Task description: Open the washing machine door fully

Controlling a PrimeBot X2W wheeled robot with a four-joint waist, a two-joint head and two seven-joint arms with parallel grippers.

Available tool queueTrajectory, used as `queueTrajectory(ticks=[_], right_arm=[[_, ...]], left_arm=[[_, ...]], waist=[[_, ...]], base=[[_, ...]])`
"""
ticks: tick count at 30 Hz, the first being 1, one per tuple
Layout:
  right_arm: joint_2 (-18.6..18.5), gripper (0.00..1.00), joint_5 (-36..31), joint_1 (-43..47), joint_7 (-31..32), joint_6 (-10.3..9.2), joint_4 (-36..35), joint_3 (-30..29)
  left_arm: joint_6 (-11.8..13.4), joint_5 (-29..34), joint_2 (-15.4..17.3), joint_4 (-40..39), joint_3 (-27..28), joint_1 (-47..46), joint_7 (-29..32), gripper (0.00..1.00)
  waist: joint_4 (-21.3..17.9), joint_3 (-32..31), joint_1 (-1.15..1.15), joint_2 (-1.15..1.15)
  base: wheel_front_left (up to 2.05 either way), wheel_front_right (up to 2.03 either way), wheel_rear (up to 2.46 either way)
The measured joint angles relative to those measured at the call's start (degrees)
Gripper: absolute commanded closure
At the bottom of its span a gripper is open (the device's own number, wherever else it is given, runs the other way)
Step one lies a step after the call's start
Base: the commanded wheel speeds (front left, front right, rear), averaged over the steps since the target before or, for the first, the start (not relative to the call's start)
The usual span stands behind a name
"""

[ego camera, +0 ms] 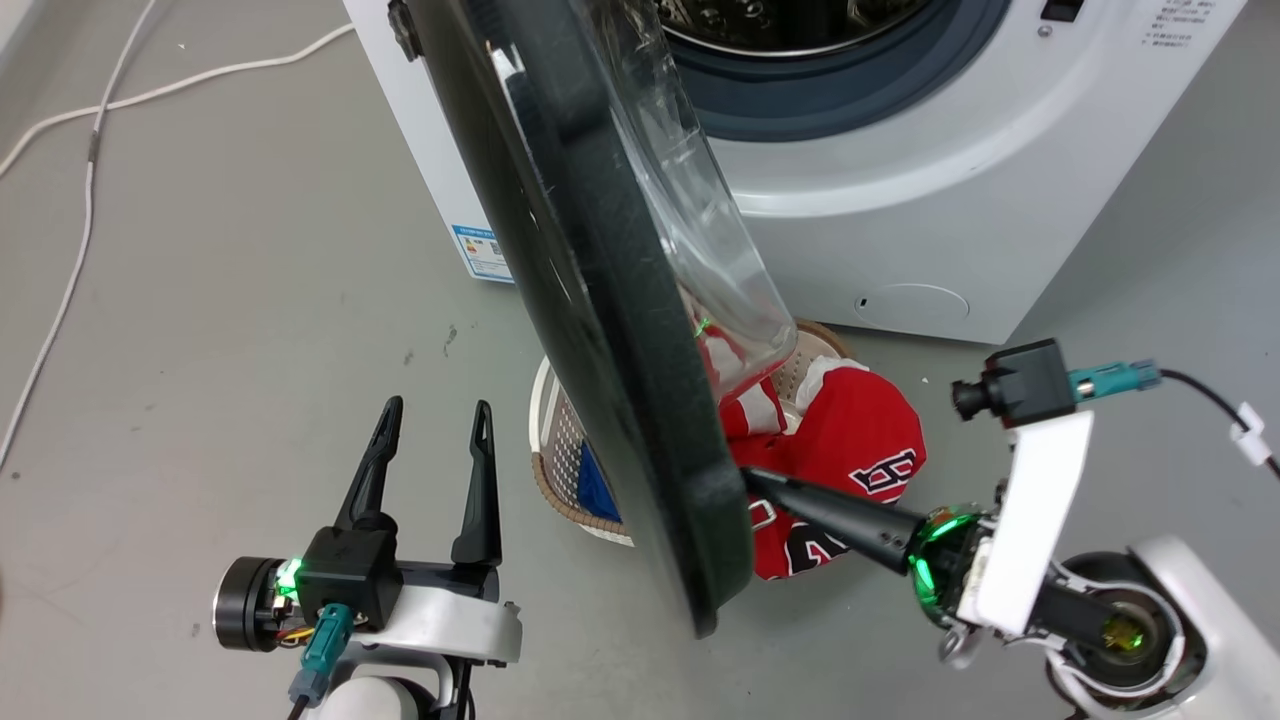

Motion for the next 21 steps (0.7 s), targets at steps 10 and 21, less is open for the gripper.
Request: queueTrajectory(ticks=[10, 21], right_arm=[[3.5, 1.0, -0.9, 0.5, -1.8, 0.0, 2.6, 3.3], [4.9, 0.86, -3.3, 1.7, -7.0, 0.09, 5.4, 5.7]], left_arm=[[-0.2, 0.5, 0.0, 0.0, 0.2, 0.8, 0.0, 0.0], [-0.2, 0.9, 0.0, 0.5, 0.6, 2.5, 0.0, 0.0]], waist=[[0.6, -1.6, 0.0, 0.0], [0.3, -4.2, 0.0, 0.0]], base=[[0.0, 0.0, 0.0], [0.0, 0.0, 0.0]])
